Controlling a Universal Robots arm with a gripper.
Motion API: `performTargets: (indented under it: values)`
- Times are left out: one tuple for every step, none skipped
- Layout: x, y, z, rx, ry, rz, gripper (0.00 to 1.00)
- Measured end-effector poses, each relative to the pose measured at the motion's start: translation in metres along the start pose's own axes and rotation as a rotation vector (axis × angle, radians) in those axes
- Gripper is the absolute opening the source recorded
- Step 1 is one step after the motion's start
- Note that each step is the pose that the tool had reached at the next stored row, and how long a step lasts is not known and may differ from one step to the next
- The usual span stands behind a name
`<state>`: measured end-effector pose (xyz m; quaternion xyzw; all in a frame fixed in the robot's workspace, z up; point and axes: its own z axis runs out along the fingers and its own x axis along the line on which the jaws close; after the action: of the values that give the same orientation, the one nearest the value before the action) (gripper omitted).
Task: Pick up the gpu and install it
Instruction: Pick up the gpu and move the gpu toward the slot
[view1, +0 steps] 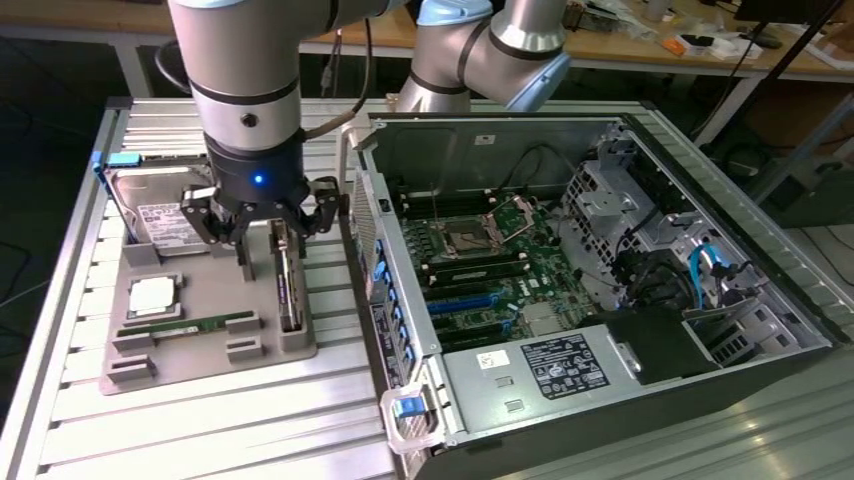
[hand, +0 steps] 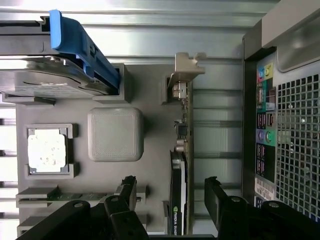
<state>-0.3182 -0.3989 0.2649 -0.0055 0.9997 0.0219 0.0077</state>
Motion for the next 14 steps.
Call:
performTargets:
  values:
    - [0.000, -0.0001, 0.0019, 0.0000, -0.0001, 0.000, 0.66]
    - [0.000, -0.0002, 0.0035, 0.0001, 0.0001, 0.000, 0.66]
    - [0.000, -0.0002, 0.0055, 0.0001, 0.0001, 0.000, 0.66]
    - [0.000, -0.0003, 0.0075, 0.0001, 0.0001, 0.000, 0.66]
    - [0.000, -0.0004, 0.0093, 0.0000, 0.0000, 0.000, 0.66]
    - [0.000, -0.0005, 0.0111, 0.0000, -0.0001, 0.000, 0.66]
    - [0.000, -0.0006, 0.0129, 0.0000, -0.0001, 0.000, 0.66]
    - [0.000, -0.0006, 0.0150, 0.0000, 0.0000, 0.000, 0.66]
    - [0.000, -0.0007, 0.0166, 0.0000, 0.0000, 0.000, 0.66]
    - [0.000, -0.0008, 0.0187, 0.0001, 0.0000, 0.000, 0.66]
    - [0.000, -0.0008, 0.0189, 0.0000, 0.0000, 0.000, 0.66]
    - [0.000, -0.0008, 0.0189, 0.0000, 0.0000, 0.000, 0.66]
    - [0.000, -0.0008, 0.0188, 0.0001, 0.0001, 0.000, 0.66]
    - [0.000, -0.0008, 0.0189, 0.0001, 0.0000, 0.000, 0.66]
